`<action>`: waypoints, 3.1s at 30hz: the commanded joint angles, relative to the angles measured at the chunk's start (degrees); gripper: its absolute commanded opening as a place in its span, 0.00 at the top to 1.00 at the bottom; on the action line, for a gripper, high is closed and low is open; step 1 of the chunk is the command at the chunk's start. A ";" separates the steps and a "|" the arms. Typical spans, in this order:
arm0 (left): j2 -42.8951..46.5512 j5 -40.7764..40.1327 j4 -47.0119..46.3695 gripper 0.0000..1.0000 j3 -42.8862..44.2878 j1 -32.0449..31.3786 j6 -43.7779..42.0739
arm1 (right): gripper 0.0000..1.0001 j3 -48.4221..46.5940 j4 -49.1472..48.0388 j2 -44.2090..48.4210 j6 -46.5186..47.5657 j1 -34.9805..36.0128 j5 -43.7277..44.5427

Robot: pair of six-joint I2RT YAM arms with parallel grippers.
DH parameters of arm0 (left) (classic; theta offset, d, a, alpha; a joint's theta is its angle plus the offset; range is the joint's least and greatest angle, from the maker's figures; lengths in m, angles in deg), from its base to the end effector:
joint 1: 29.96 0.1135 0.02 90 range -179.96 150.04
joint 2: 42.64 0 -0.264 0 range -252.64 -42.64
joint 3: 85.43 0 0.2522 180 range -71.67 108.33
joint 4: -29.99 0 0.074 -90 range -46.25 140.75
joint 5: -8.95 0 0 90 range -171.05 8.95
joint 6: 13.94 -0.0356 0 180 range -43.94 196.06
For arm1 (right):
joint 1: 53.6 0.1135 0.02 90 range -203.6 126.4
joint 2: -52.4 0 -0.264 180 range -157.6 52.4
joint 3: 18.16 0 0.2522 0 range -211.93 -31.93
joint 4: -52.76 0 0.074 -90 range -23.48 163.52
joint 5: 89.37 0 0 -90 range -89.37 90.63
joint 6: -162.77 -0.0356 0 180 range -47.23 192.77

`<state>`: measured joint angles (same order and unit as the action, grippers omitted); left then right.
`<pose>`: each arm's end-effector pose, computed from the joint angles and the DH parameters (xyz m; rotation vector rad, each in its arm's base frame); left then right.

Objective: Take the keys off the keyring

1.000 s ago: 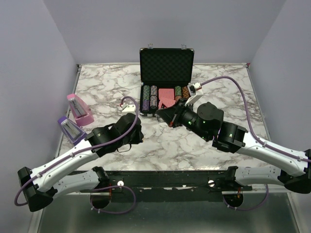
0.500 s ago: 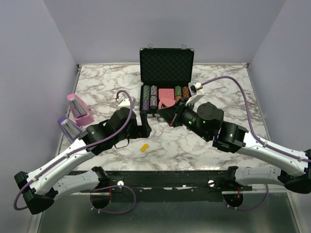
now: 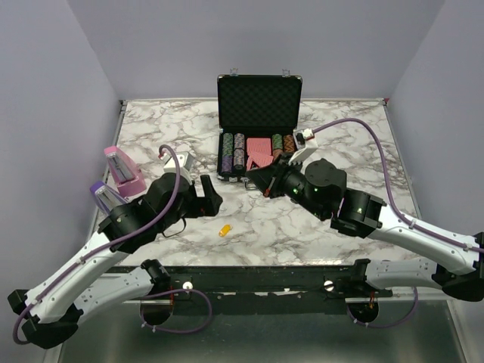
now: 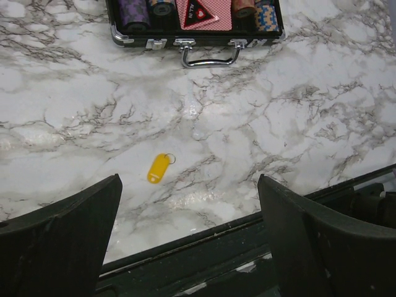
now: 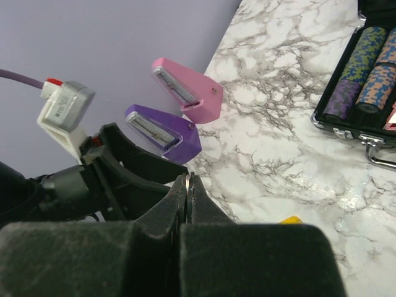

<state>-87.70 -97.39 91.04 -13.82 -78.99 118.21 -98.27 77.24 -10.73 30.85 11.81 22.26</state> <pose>0.1048 -0.1054 0.3518 -0.0339 2.2094 -0.6068 0.1152 0.2201 0.4087 -0.0707 1.8115 1.0608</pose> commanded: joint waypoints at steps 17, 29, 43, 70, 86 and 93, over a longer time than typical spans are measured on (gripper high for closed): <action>12.88 -3.88 6.41 0.01 -7.74 5.09 -10.51 | 0.99 -7.13 23.55 -9.38 3.33 -6.33 -0.35; 21.41 -2.30 3.07 0.01 -10.47 5.18 -12.79 | 0.99 4.46 23.73 -6.39 -1.85 -16.10 -10.02; 24.84 -5.63 3.69 0.01 -11.00 5.18 -12.71 | 0.99 12.65 14.95 -7.96 -3.44 -16.19 -14.24; 26.25 -6.43 3.78 0.01 -11.44 5.18 -12.27 | 0.64 10.19 15.12 -8.33 -3.00 -16.19 -14.77; 27.74 -5.72 2.72 0.01 -12.23 5.18 -12.80 | 0.00 9.75 19.86 -1.65 -1.77 -16.19 -5.64; 28.09 -5.11 2.63 0.01 -12.14 5.18 -12.71 | 0.00 10.88 20.22 3.62 -2.39 -16.19 -0.18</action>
<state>-60.53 -102.46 94.36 -25.65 -74.16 105.86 -86.97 96.41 -11.04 28.45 -4.32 16.51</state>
